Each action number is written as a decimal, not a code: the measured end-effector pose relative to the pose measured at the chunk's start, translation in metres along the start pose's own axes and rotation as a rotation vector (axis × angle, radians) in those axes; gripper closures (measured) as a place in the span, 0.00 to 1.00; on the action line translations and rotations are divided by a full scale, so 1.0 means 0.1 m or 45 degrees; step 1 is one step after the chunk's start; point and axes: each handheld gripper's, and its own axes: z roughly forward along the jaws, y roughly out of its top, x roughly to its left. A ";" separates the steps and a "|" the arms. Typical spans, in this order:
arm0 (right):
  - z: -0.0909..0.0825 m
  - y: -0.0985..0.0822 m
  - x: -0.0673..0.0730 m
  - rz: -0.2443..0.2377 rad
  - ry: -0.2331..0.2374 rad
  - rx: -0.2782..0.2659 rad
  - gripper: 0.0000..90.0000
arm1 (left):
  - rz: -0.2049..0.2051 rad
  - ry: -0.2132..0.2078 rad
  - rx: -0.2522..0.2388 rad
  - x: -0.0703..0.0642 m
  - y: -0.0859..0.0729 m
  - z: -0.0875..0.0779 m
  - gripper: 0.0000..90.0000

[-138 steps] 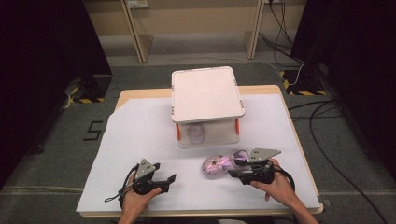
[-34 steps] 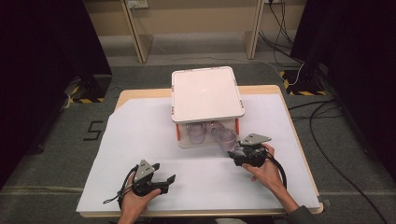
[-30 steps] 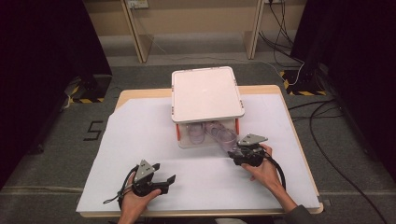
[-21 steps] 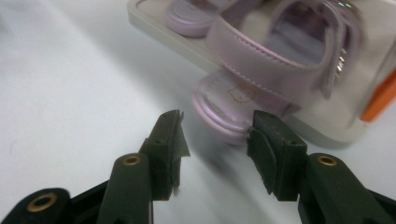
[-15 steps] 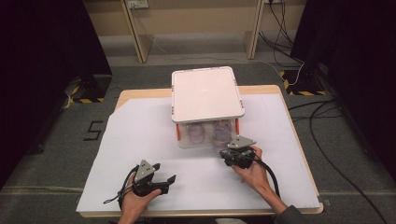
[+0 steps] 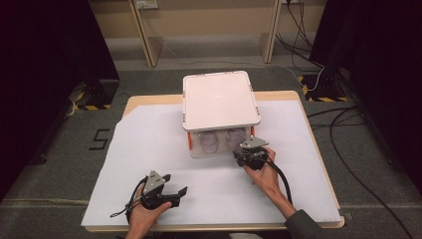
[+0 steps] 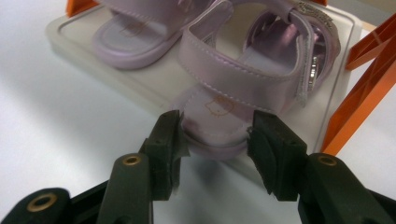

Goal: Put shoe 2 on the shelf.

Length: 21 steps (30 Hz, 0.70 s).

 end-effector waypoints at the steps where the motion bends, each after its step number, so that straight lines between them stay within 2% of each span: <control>1: 0.02 0.02 -0.01 0.000 -0.007 0.002 0.60 | 0.000 0.000 0.001 0.00 0.00 0.00 0.22; 15: 0.19 0.11 -0.15 0.067 -0.048 0.002 0.60 | -0.006 0.003 0.002 0.01 -0.01 0.01 0.22; 18: 0.18 0.10 -0.15 0.067 -0.042 -0.001 0.55 | -0.006 0.004 0.002 0.02 -0.01 0.01 0.22; 21: 0.14 0.09 -0.14 0.083 -0.005 -0.015 0.50 | -0.008 0.005 -0.003 0.02 -0.01 0.01 0.22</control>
